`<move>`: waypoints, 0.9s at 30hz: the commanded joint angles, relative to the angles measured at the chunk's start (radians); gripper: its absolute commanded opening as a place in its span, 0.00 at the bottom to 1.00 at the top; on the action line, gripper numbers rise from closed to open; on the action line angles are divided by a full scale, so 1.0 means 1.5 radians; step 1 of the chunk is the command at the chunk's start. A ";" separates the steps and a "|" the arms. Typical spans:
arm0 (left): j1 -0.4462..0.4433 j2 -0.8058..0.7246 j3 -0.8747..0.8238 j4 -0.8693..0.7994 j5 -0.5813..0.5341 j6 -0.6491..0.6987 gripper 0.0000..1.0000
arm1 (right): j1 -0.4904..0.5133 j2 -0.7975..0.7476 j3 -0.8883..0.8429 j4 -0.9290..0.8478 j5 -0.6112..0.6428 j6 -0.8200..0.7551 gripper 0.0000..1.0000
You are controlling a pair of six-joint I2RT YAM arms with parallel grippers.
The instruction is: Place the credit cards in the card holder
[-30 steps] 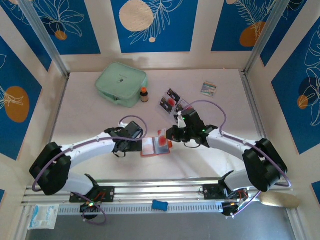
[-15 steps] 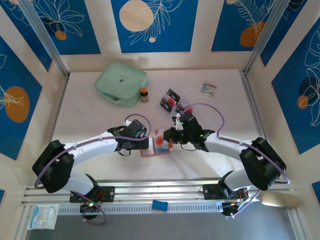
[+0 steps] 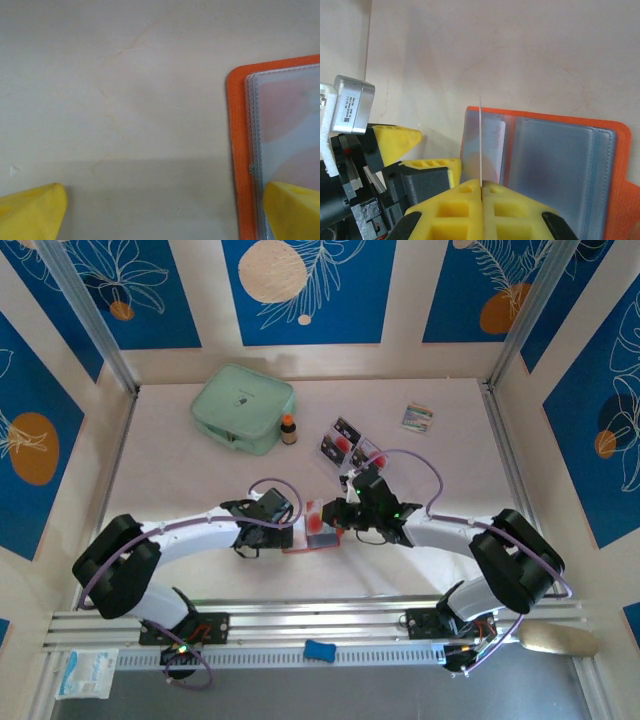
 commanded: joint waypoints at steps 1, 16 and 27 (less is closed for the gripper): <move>-0.007 0.006 -0.015 -0.012 -0.015 -0.008 1.00 | 0.007 0.009 -0.010 0.027 0.019 0.006 0.00; -0.007 0.006 -0.025 -0.011 -0.021 -0.011 1.00 | 0.018 0.044 -0.017 0.071 0.023 0.020 0.00; -0.008 0.006 -0.028 -0.011 -0.023 -0.013 1.00 | 0.024 0.068 -0.024 0.079 0.029 0.021 0.00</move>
